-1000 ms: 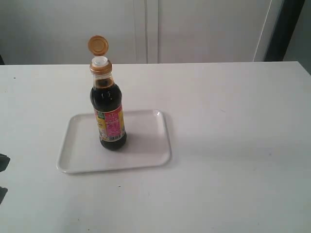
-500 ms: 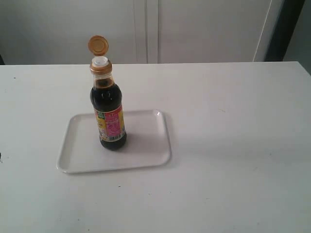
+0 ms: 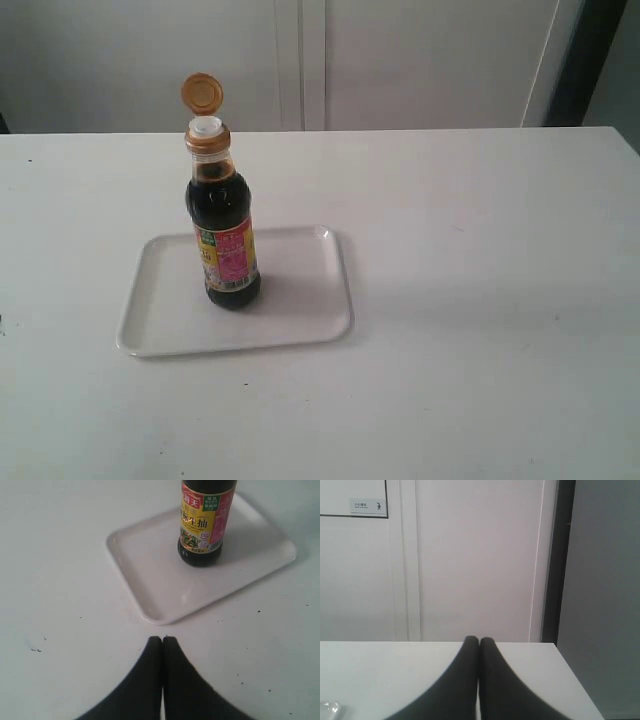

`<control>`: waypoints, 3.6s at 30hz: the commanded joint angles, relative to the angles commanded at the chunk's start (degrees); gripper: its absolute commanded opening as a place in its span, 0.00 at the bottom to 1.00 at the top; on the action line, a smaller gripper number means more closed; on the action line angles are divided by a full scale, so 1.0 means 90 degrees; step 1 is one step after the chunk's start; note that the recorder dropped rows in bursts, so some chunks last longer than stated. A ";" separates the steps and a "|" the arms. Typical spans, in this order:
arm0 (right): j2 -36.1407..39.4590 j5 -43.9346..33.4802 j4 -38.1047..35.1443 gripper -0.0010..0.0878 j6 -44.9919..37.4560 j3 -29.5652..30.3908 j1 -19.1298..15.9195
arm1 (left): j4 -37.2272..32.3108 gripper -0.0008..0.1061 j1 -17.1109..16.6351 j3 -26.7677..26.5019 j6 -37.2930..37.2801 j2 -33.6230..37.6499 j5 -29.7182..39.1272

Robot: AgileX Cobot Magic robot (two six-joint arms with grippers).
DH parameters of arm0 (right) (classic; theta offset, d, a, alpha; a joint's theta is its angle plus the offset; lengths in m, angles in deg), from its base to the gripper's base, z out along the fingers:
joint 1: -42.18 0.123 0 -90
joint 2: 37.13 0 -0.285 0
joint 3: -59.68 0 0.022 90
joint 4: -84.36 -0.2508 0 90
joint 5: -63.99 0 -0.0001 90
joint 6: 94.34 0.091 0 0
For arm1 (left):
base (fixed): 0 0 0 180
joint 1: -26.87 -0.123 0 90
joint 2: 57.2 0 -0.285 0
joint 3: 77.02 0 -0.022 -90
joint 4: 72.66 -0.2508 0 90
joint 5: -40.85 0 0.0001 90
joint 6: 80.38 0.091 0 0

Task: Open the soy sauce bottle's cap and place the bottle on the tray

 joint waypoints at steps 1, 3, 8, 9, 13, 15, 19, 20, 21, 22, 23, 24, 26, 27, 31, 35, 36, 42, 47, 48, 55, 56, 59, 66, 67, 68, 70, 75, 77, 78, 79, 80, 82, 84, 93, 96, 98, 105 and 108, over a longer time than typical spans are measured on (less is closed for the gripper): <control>0.0000 0.0000 0.0000 0.01 0.0000 0.0000 0.0000 | -0.0012 0.01 0.0000 0.0000 0.0051 0.0000 -0.0002; 0.0000 0.0000 0.0000 0.01 0.0000 0.0000 0.0000 | -0.0012 0.01 0.0000 0.0036 0.0225 -0.0205 -0.0002; 0.0000 0.0000 0.0000 0.01 0.0000 0.0000 0.0000 | -0.0026 0.01 0.0000 0.0078 0.0694 -0.1169 0.0291; 0.0000 0.0000 0.0000 0.01 0.0000 0.0000 0.0000 | -0.0026 0.01 -0.0073 0.0207 0.0792 -0.1496 0.0304; 0.0000 0.0000 0.0000 0.01 0.0000 0.0000 0.0000 | 0.0070 0.01 -0.0804 0.0874 0.0838 -0.2389 0.0269; 0.0000 0.0000 0.0000 0.01 0.0000 0.0000 0.0000 | 0.0070 0.01 -0.1085 0.1201 0.0838 -0.2792 0.0269; 0.0000 0.0000 0.0000 0.01 0.0000 0.0000 0.0000 | 0.0405 0.01 -0.1551 0.1786 0.0781 -0.3525 0.0176; 0.0000 0.0000 0.0000 0.01 0.0000 0.0000 0.0000 | 0.0455 0.01 -0.1651 0.1924 0.0658 -0.3592 0.0176; 0.0000 0.0000 0.0000 0.01 0.0000 0.0000 0.0000 | 0.0455 0.01 -0.1712 0.2017 0.0547 -0.3592 0.0163; 0.0000 0.0000 0.0000 0.01 0.0000 0.0000 0.0000 | 0.0455 0.01 -0.1775 0.2132 0.0482 -0.3592 0.0151; 0.0000 0.0000 0.0000 0.01 0.0000 0.0000 0.0000 | 0.0455 0.01 -0.1793 0.2197 0.0482 -0.3592 0.0151; 0.0000 0.0000 0.0000 0.01 0.0000 0.0000 0.0000 | 0.0455 0.01 -0.1819 0.2260 0.0482 -0.3592 0.0151; 0.0000 0.0000 0.0000 0.01 0.0000 0.0000 0.0000 | 0.0455 0.01 -0.1837 0.2373 0.0493 -0.3592 0.0151; 0.0000 0.0000 0.0000 0.01 0.0000 0.0000 0.0000 | 0.0455 0.01 -0.1837 0.2424 0.0511 -0.3592 0.0151; 0.0000 0.0000 0.0000 0.01 0.0000 0.0000 0.0000 | 0.0453 0.01 -0.1837 0.2454 0.0511 -0.3592 0.0129; 0.0000 0.0000 0.0000 0.01 0.0000 0.0000 0.0000 | 0.0451 0.01 -0.1837 0.2454 0.0511 -0.3592 -0.0003; 0.0000 0.0000 0.0000 0.01 0.0000 0.0000 0.0000 | 0.0451 0.01 -0.1837 0.2454 0.0511 -0.3592 -0.0023; 0.0000 0.0000 0.0000 0.01 0.0000 0.0000 0.0000 | 0.0451 0.01 -0.1837 0.2454 0.0511 -0.3592 -0.0065; 0.0000 0.0000 0.0000 0.01 0.0000 0.0000 0.0000 | 0.0451 0.01 -0.1837 0.2454 0.0527 -0.3592 -0.0065; 0.0000 0.0000 0.0000 0.01 0.0000 0.0000 0.0000 | 0.0451 0.01 -0.1837 0.2454 0.0527 -0.3592 -0.0065; 0.0000 0.0000 0.0000 0.01 0.0000 0.0000 0.0000 | 0.0451 0.01 -0.1837 0.2454 0.0527 -0.3592 -0.0065; 0.0000 0.0000 0.0000 0.01 0.0000 0.0000 0.0000 | 0.0451 0.01 -0.1837 0.2454 0.0527 -0.3592 -0.0065; 0.0000 0.0000 0.0000 0.01 0.0000 0.0000 0.0000 | 0.0451 0.01 -0.1837 0.2454 0.0527 -0.3592 -0.0065; -0.0001 0.0000 0.0000 0.01 -0.0017 0.0000 0.0000 | 0.0451 0.01 -0.1837 0.2454 0.0527 -0.3592 -0.0065; -0.0001 -0.0034 0.0000 0.01 -0.0018 0.0000 0.0000 | 0.0451 0.01 -0.1837 0.2454 0.0527 -0.3592 -0.0065; -0.0001 -0.0035 0.0000 0.01 -0.0018 0.0049 0.0000 | 0.0451 0.01 -0.1837 0.2454 0.0527 -0.3592 -0.0065; -0.0015 -0.0046 -0.0020 0.01 -0.0018 0.0226 0.0000 | 0.0451 0.01 -0.1837 0.2454 0.0527 -0.3592 -0.0065; -0.0384 -0.0070 -0.0164 0.01 -0.0018 0.0909 0.0000 | 0.0451 0.01 -0.1837 0.2454 0.0527 -0.3592 -0.0065; -0.0622 -0.0183 -0.0164 0.01 -0.0018 0.1163 0.0000 | 0.0451 0.01 -0.1837 0.2454 0.0527 -0.3592 -0.0065; -0.0713 -0.0246 -0.0164 0.01 0.0001 0.1254 0.0000 | 0.0451 0.01 -0.1837 0.2454 0.0527 -0.3592 -0.0065; -0.0776 -0.0334 -0.0164 0.01 0.0002 0.1355 0.0000 | 0.0451 0.01 -0.1837 0.2454 0.0527 -0.3592 -0.0065; -0.0776 -0.0402 -0.0164 0.01 0.0002 0.1448 0.0000 | 0.0451 0.01 -0.1837 0.2454 0.0527 -0.3592 -0.0065; -0.0776 -0.0466 -0.0164 0.01 0.0002 0.1592 0.0000 | 0.0451 0.01 -0.1837 0.2454 0.0527 -0.3592 -0.0065; -0.0776 -0.0482 -0.0164 0.01 0.0002 0.1684 0.0000 | 0.0451 0.01 -0.1837 0.2454 0.0527 -0.3592 -0.0065; -0.0776 -0.1237 -0.0164 0.01 0.0002 0.1684 0.0000 | 0.0451 0.01 -0.1837 0.2454 0.0527 -0.3592 -0.0065; -0.0776 -0.1327 -0.0164 0.01 0.0002 0.1684 0.0000 | 0.0451 0.01 -0.1837 0.2454 0.0527 -0.3592 -0.0065; -0.0776 -0.1358 -0.0164 0.01 0.0002 0.1684 0.0000 | 0.0451 0.01 -0.1837 0.2454 0.0527 -0.3592 -0.0065; -0.0776 -0.1358 -0.0164 0.01 0.0002 0.1684 0.0000 | 0.0451 0.01 -0.1837 0.2454 0.0527 -0.3592 -0.0065; -0.0776 -0.1358 -0.0164 0.01 0.0002 0.1684 0.0000 | 0.0451 0.01 -0.1837 0.2454 0.0527 -0.3592 -0.0065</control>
